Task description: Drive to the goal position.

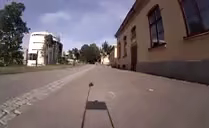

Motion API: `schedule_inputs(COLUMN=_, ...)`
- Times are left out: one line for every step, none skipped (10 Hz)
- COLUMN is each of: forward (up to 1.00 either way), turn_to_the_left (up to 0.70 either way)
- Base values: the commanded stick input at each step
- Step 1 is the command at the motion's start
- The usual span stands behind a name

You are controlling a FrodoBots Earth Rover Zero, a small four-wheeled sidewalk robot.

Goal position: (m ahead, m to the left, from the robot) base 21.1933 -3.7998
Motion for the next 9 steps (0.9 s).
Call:
schedule_inputs(forward=0.45, turn_to_the_left=0.0)
schedule_inputs(forward=0.45, turn_to_the_left=0.0)
schedule_inputs(forward=0.45, turn_to_the_left=0.0)
schedule_inputs(forward=0.45, turn_to_the_left=0.0)
schedule_inputs(forward=0.45, turn_to_the_left=0.0)
schedule_inputs(forward=0.45, turn_to_the_left=0.0)
schedule_inputs(forward=0.45, turn_to_the_left=0.0)
schedule_inputs(forward=0.45, turn_to_the_left=0.0)
schedule_inputs(forward=0.45, turn_to_the_left=0.0)
